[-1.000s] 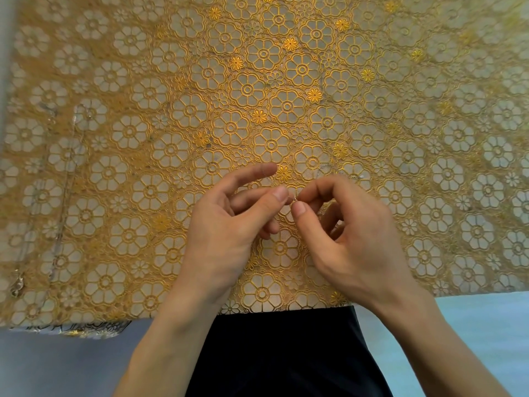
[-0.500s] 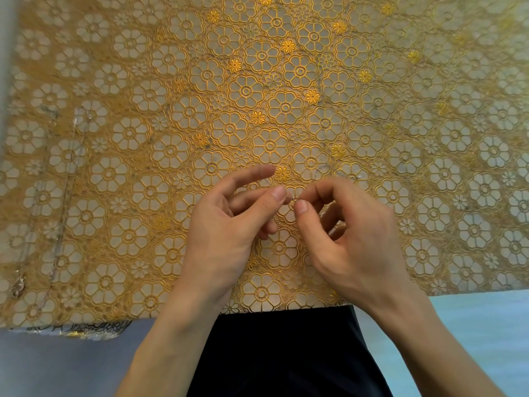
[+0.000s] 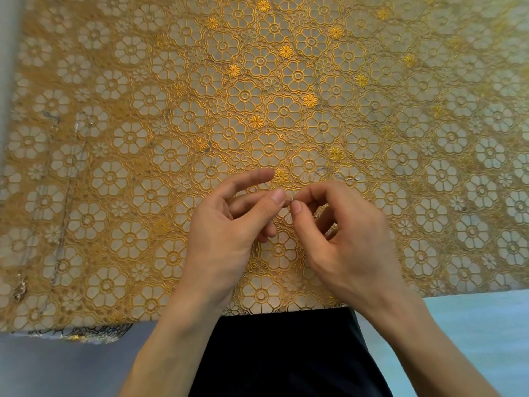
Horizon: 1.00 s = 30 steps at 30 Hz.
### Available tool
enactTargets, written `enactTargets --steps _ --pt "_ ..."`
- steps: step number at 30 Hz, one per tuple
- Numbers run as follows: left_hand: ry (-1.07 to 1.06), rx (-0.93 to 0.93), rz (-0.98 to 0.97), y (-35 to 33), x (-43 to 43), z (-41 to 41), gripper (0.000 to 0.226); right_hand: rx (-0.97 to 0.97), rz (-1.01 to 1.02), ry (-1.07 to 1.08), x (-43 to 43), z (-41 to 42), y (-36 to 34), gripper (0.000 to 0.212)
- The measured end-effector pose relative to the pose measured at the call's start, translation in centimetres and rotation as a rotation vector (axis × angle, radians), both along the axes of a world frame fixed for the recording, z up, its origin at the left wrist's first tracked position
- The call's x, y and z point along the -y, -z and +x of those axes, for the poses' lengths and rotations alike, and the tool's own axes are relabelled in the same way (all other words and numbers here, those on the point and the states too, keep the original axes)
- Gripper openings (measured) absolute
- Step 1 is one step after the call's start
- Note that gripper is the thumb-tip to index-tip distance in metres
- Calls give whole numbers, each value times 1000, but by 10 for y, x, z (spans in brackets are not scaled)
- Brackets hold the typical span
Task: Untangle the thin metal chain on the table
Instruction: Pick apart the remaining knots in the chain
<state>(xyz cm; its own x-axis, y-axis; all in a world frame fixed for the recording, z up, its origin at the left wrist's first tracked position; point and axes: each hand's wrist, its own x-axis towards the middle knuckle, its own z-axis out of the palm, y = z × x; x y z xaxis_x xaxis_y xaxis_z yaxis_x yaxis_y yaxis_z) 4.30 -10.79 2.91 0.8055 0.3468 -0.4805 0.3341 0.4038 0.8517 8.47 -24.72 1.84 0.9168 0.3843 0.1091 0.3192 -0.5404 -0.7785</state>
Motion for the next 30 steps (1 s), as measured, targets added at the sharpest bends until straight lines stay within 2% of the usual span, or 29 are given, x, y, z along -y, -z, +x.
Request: enactTargets --steps 11,19,30 --pt "-15 -3 7 1 0 -1 36 75 -53 -52 3 1 4 6" --pt "-31 15 104 2 6 -2 29 127 -107 -66 1 3 4 6" --pt "-50 21 100 1 6 -10 30 135 -64 -86 3 0 5 6"
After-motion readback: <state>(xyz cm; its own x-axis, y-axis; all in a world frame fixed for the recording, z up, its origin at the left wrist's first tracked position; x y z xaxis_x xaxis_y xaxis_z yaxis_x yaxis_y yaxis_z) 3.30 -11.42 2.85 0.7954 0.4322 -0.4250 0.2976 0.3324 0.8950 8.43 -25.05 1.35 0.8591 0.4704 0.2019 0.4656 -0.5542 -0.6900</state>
